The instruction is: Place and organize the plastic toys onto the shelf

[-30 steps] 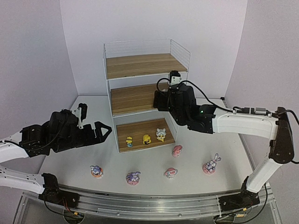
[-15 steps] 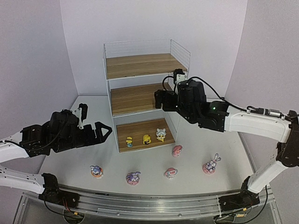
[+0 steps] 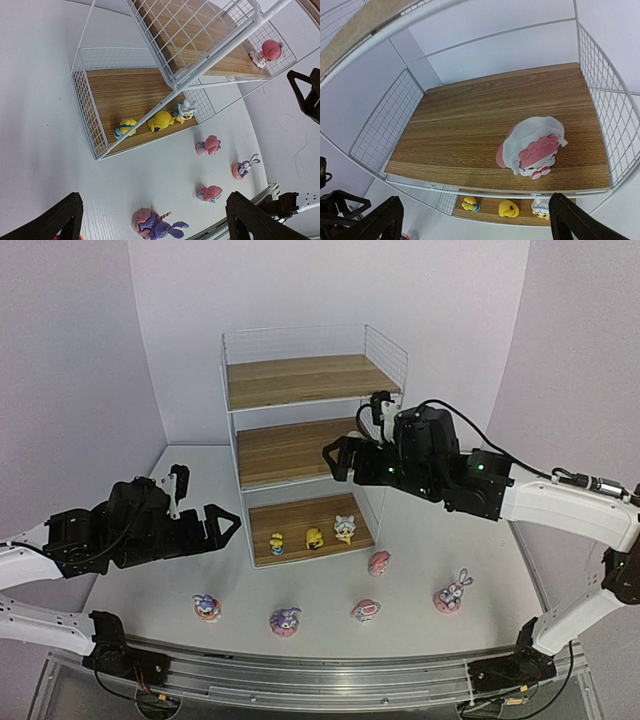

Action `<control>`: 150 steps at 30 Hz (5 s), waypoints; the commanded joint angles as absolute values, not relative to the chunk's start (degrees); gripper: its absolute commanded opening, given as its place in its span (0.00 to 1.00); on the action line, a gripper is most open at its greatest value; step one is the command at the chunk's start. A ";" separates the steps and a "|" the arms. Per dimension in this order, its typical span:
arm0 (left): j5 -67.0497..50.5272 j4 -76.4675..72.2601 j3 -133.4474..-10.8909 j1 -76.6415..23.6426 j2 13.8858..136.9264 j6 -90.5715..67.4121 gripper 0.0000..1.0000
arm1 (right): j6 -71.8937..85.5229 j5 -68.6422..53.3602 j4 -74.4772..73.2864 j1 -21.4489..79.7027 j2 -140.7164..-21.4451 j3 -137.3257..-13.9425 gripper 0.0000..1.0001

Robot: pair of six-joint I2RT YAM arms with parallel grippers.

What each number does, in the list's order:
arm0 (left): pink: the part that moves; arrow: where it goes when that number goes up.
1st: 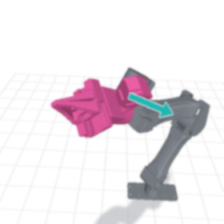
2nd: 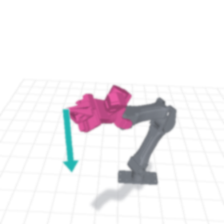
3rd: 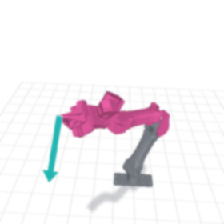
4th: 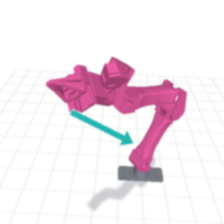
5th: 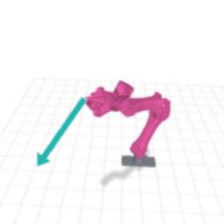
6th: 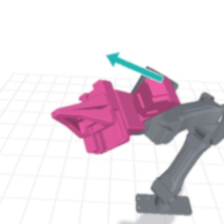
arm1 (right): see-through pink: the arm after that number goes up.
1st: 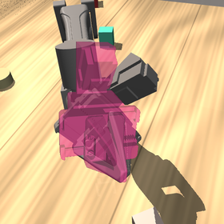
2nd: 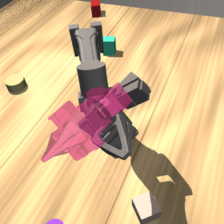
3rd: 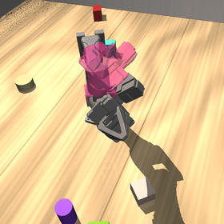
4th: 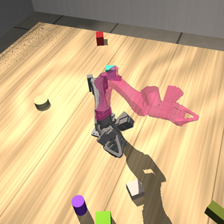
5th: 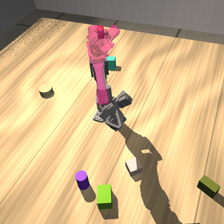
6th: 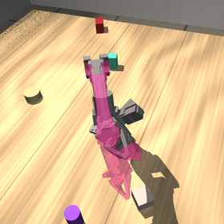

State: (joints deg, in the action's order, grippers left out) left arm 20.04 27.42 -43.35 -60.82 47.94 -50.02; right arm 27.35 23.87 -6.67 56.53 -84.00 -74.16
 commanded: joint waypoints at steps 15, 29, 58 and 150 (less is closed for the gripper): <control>19.08 25.03 -41.71 -60.93 46.49 -50.27 1.00 | 27.68 20.63 -6.43 56.43 -90.88 -81.19 0.98; 18.99 24.38 -41.48 -60.91 46.96 -50.01 1.00 | 25.00 24.12 -3.07 56.76 -92.92 -81.94 0.98; 18.28 24.20 -40.68 -60.93 46.27 -50.13 1.00 | 22.71 27.60 2.54 56.76 -98.45 -84.20 0.98; -27.27 -6.48 -33.16 -60.91 54.23 -34.10 1.00 | -15.45 -24.22 -26.56 64.11 -81.94 -61.73 0.03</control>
